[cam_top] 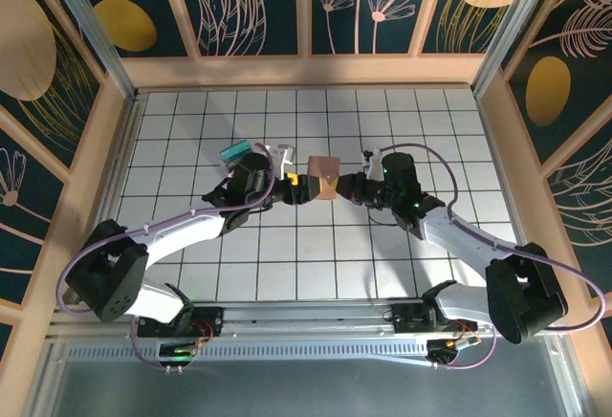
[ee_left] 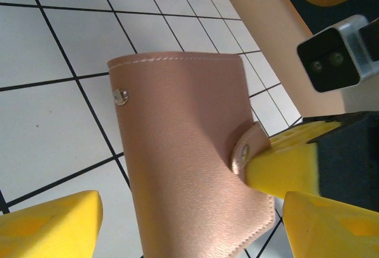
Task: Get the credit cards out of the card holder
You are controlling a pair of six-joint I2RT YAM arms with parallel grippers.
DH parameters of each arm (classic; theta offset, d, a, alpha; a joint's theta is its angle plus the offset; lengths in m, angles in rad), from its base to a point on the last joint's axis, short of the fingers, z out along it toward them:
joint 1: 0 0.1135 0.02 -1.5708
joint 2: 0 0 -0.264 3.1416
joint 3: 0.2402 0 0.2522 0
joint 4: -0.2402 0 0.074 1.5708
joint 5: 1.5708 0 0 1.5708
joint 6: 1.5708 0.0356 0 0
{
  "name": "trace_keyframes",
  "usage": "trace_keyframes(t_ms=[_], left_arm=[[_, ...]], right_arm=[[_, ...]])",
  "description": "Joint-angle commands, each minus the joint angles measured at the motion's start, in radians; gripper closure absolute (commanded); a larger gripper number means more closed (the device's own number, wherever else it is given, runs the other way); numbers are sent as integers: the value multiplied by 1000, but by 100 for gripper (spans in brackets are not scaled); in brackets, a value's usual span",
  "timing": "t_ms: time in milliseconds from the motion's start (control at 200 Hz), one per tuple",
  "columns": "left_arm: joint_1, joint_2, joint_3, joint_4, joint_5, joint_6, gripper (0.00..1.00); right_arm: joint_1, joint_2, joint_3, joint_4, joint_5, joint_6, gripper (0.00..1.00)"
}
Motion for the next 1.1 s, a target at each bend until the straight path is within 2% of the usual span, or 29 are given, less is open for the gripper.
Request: trace_keyframes(t_ms=[0, 165, 330, 465, 826, 966, 1071, 1096], left_arm=[[4, 25, 29, 40, 46, 25, 24], [3, 30, 24, 38, 51, 30, 34], [3, 27, 24, 40, 56, 35, 51], [3, 39, 26, 48, 82, 29, 54], [3, 44, 26, 69, 127, 22, 84], [3, 37, 22, 55, 124, 42, 97], [3, 23, 13, 44, 94, 58, 100], [2, 18, 8, 43, 84, 61, 100]], right_arm=[[-3, -40, 39, 15, -30, -1, 100], [6, -37, 39, 23, -33, 10, 100], [10, -30, 47, 7, -32, -2, 100], [21, -26, 48, 17, -36, 0, 100], [37, 3, 52, 40, -33, 6, 100], [38, 0, 74, -11, 7, -15, 100], [44, -8, 104, -87, 77, -41, 87], [47, -10, 115, -111, 102, -50, 81]])
